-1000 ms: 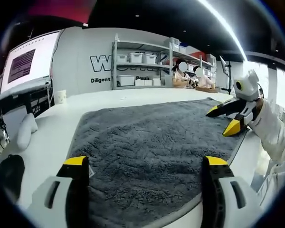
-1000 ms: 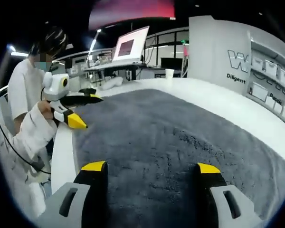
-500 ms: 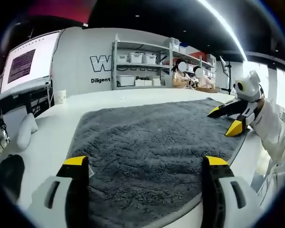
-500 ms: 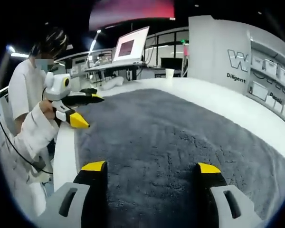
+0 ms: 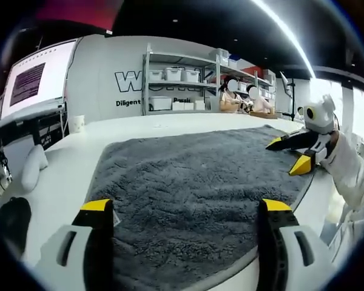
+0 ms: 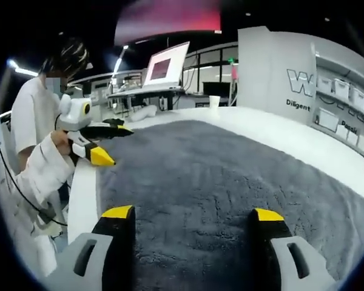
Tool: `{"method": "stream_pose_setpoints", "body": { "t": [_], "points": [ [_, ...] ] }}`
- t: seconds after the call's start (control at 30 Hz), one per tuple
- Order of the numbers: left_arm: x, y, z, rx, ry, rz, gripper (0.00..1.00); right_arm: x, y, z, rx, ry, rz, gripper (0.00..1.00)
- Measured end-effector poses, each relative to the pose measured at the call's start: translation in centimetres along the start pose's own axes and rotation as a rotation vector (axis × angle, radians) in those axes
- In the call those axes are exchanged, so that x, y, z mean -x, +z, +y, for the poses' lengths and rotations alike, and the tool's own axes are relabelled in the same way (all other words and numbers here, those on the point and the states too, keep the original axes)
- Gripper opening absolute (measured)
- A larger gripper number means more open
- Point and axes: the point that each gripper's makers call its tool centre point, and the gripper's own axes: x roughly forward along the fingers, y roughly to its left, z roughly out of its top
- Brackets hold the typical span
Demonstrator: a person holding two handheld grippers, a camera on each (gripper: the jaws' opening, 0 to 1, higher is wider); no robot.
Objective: Open the folded towel by lifting each exposed corner and separating the folded layers until the towel lies flat within the target outline without major curled edges
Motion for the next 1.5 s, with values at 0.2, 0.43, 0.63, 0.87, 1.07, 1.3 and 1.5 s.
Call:
{"method": "stream_pose_setpoints", "body": {
  "t": [0.2, 0.43, 0.63, 0.87, 1.07, 1.3, 1.5],
  "points": [
    [0.0, 0.0, 0.0, 0.0, 0.0, 0.0, 0.98, 1.3, 0.2, -0.3, 0.047, -0.064, -0.005, 0.85],
    [0.0, 0.0, -0.1, -0.001, 0.002, -0.001, 0.98, 3.6, 0.0, -2.0, -0.025, -0.135, -0.013, 0.8],
    [0.0, 0.0, -0.1, -0.001, 0.002, -0.002, 0.98, 4.6, -1.9, -2.1, -0.047, -0.14, 0.035, 0.83],
    [0.0, 0.0, -0.1, -0.001, 0.004, -0.004, 0.99, 4.7, -2.6, -1.9, -0.09, -0.14, 0.048, 0.82],
    [0.0, 0.0, -0.1, -0.001, 0.005, -0.004, 0.99, 4.9, -2.7, -1.8, -0.092, -0.153, 0.033, 0.82],
    [0.0, -0.1, -0.1, 0.0, 0.007, -0.005, 0.99, 5.1, -2.7, -1.7, -0.095, -0.164, 0.011, 0.82],
    [0.0, -0.1, 0.0, 0.0, 0.006, -0.006, 0.99, 5.1, -2.6, -1.7, -0.09, -0.156, 0.021, 0.83]
  ]
}}
